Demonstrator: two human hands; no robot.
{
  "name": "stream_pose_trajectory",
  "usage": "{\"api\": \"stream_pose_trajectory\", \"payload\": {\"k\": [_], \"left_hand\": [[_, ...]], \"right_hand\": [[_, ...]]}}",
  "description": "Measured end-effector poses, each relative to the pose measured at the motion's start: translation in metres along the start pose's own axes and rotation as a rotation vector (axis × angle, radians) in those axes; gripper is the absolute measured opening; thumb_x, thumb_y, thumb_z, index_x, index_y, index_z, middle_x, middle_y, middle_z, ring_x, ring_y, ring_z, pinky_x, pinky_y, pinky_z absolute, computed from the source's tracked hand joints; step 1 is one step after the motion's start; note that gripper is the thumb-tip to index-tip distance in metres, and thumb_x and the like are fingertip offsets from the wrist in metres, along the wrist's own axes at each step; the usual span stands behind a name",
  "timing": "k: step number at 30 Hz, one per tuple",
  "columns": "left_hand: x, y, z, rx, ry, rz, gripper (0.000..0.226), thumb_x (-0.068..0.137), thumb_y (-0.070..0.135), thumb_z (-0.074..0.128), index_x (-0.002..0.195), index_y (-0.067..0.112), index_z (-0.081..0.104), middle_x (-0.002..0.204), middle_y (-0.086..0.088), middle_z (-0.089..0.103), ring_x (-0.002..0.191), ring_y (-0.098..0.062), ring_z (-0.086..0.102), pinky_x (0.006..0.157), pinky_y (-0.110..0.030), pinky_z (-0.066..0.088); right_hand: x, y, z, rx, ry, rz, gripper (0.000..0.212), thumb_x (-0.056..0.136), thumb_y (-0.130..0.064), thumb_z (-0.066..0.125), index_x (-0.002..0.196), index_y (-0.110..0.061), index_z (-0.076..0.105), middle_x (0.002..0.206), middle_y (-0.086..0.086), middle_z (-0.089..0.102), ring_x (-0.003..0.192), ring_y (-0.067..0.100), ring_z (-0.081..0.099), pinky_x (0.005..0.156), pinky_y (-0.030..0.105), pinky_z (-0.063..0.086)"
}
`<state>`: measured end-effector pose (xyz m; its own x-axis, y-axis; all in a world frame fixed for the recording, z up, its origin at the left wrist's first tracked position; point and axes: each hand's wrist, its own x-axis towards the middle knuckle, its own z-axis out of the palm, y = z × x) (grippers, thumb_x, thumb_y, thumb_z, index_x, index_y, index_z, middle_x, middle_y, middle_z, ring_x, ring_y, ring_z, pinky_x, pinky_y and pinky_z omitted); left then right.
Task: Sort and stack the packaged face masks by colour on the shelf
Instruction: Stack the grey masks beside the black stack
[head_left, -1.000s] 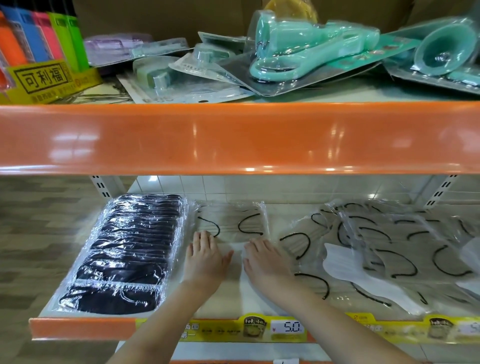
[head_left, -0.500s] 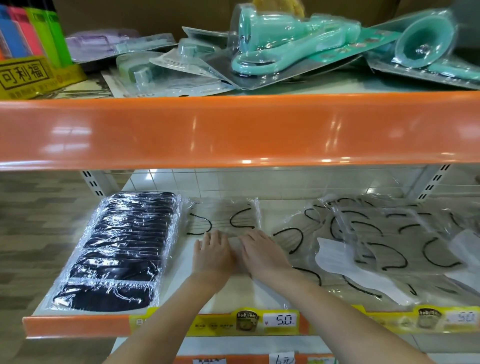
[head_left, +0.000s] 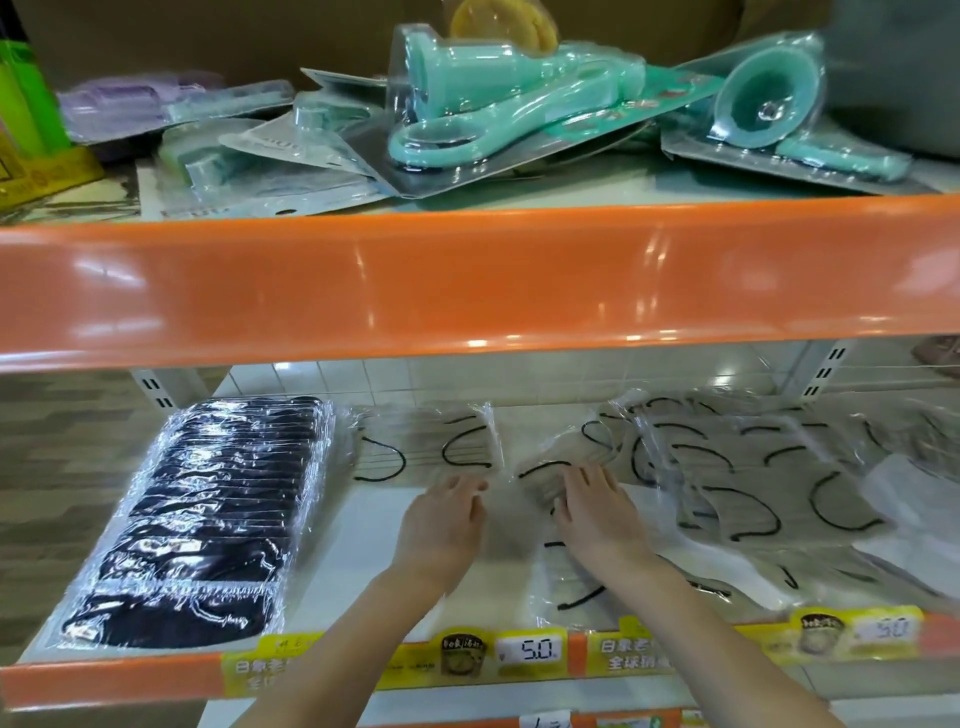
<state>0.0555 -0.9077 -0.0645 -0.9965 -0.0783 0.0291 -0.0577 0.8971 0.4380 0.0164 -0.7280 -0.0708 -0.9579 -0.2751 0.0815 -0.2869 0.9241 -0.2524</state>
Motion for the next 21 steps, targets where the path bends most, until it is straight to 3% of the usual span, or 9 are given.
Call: {"api": "stream_pose_trajectory", "payload": {"k": [5,8,10,13,21], "left_hand": [[0.004,0.042,0.019,-0.021,-0.072,0.076,0.036,0.099,0.021,0.036,0.132,0.022,0.049,0.137,0.002,0.048,0.119,-0.017,0.049,0.094,-0.028,0.038],[0.008,0.058,0.028,0.0,-0.064,0.053,0.039,0.095,0.017,0.042,0.134,0.018,0.045,0.134,-0.001,0.049,0.122,-0.02,0.045,0.098,-0.031,0.038],[0.012,0.063,0.034,0.024,-0.046,0.013,0.038,0.094,0.016,0.045,0.132,0.017,0.043,0.134,-0.002,0.049,0.124,-0.021,0.042,0.101,-0.031,0.036],[0.018,0.064,0.04,0.055,-0.021,-0.018,0.04,0.094,0.015,0.045,0.134,0.017,0.04,0.137,-0.002,0.045,0.127,-0.021,0.038,0.103,-0.031,0.032],[0.029,0.066,0.04,0.16,-0.005,-0.037,0.032,0.097,0.017,0.041,0.129,0.016,0.042,0.132,-0.004,0.046,0.123,-0.025,0.039,0.099,-0.031,0.033]], "right_hand": [[-0.011,0.01,0.005,-0.019,-0.024,-0.003,0.045,0.098,-0.034,0.043,0.138,-0.016,0.035,0.139,0.001,0.035,0.13,0.018,0.033,0.104,0.03,0.034],[-0.016,0.013,0.01,-0.031,0.012,-0.012,0.043,0.091,-0.021,0.052,0.133,-0.014,0.044,0.136,0.001,0.039,0.128,0.019,0.037,0.099,0.03,0.036],[-0.019,0.013,0.013,-0.029,0.061,-0.014,0.04,0.081,-0.016,0.065,0.12,-0.011,0.057,0.124,0.002,0.051,0.117,0.022,0.051,0.089,0.033,0.044],[-0.019,0.016,0.02,-0.018,0.153,-0.019,0.042,0.052,-0.018,0.086,0.089,-0.015,0.068,0.094,-0.001,0.063,0.084,0.018,0.064,0.063,0.028,0.051],[-0.023,0.016,0.024,0.006,0.27,-0.064,0.037,0.04,-0.007,0.086,0.07,-0.014,0.065,0.079,0.0,0.061,0.07,0.019,0.062,0.056,0.029,0.05]]}}
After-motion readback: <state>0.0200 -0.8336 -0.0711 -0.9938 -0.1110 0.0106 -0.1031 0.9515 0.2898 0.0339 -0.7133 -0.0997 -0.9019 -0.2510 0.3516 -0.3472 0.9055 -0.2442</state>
